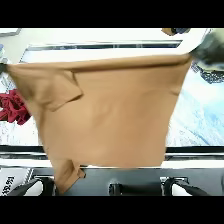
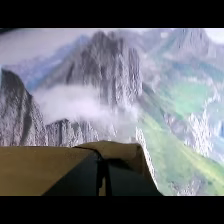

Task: Fold the clothes and pants, and hang the long-sleeved shirts on hangers.

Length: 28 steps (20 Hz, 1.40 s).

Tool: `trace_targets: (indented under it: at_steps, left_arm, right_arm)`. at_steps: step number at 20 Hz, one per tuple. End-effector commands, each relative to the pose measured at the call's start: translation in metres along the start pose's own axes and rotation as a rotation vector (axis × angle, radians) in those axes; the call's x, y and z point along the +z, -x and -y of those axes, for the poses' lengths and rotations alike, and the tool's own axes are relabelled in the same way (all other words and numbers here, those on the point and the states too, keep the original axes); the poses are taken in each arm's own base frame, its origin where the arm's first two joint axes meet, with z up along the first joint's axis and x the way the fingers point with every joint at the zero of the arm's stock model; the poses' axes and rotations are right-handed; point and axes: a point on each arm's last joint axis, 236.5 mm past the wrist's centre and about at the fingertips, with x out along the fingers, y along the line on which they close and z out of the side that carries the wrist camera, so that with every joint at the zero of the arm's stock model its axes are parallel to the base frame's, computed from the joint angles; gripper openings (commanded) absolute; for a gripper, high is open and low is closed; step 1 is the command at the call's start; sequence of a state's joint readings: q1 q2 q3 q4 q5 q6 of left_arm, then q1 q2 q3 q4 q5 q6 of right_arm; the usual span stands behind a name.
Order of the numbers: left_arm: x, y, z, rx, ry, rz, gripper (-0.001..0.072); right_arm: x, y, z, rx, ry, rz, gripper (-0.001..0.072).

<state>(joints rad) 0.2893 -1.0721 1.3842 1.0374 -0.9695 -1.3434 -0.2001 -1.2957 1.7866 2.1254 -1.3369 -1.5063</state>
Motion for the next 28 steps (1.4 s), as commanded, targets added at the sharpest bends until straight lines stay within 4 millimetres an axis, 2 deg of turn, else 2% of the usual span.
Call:
trace_targets:
  at_steps: [1,2,4,6,8,11,12,14,15,16,17,18,19,21,24,27,28]
  left_arm:
    - [-0.078,-0.132,-0.014,-0.041,0.028,-0.211,0.0017]
    - [-0.095,-0.161,-0.019,-0.033,0.040,-0.234,0.0018]
    - [-0.131,-0.209,-0.024,-0.024,0.055,-0.290,0.0018]
    - [-0.165,-0.240,-0.022,-0.041,0.093,-0.358,0.0018]
    - [-0.184,-0.257,-0.022,-0.045,0.136,-0.398,0.0018]
    - [-0.189,-0.261,-0.029,-0.026,0.206,-0.407,0.0036]
    - [-0.186,-0.259,-0.032,-0.021,0.226,-0.406,0.0105]
    - [-0.176,-0.243,-0.042,-0.029,0.250,-0.437,0.0409]
    - [-0.170,-0.231,-0.049,-0.037,0.261,-0.460,0.0484]
    - [-0.166,-0.216,-0.057,-0.046,0.273,-0.494,0.0483]
    - [-0.163,-0.197,-0.067,-0.055,0.282,-0.532,0.0483]
    - [-0.162,-0.175,-0.077,-0.062,0.288,-0.567,0.0483]
    - [-0.162,-0.155,-0.087,-0.067,0.300,-0.599,0.0483]
    - [-0.167,-0.117,-0.103,-0.068,0.354,-0.655,0.0482]
    - [-0.175,-0.082,-0.125,-0.030,0.484,-0.622,0.0482]
    - [-0.206,-0.060,-0.136,0.010,0.571,-0.627,0.0481]
    - [-0.217,-0.055,-0.136,0.016,0.596,-0.641,0.0481]
  right_arm:
    - [-0.058,-0.133,0.090,-0.051,-0.192,-0.312,0.0030]
    - [-0.069,-0.168,0.113,-0.061,-0.242,-0.343,0.0030]
    - [-0.085,-0.228,0.146,-0.052,-0.344,-0.348,0.0030]
    - [-0.096,-0.270,0.162,-0.013,-0.456,-0.332,0.0030]
    - [-0.102,-0.293,0.173,0.001,-0.522,-0.313,0.0031]
    - [-0.098,-0.299,0.180,-0.009,-0.530,-0.283,0.0036]
    - [-0.097,-0.297,0.177,-0.003,-0.524,-0.290,0.0083]
    - [-0.095,-0.279,0.167,0.026,-0.483,-0.334,0.0241]
    - [-0.094,-0.261,0.161,0.051,-0.426,-0.368,0.0285]
    - [-0.094,-0.241,0.157,0.074,-0.369,-0.402,0.0326]
    - [-0.098,-0.216,0.158,0.087,-0.313,-0.448,0.0397]
    - [-0.103,-0.191,0.161,0.087,-0.271,-0.498,0.0432]
    - [-0.110,-0.165,0.165,0.093,-0.240,-0.544,0.0432]
    - [-0.122,-0.129,0.175,0.096,-0.289,-0.551,0.0430]
    - [-0.188,-0.095,0.173,0.095,-0.348,-0.619,0.0423]
    - [-0.279,-0.073,0.167,0.055,-0.387,-0.713,0.0424]
    - [-0.304,-0.068,0.165,0.041,-0.391,-0.727,0.0424]
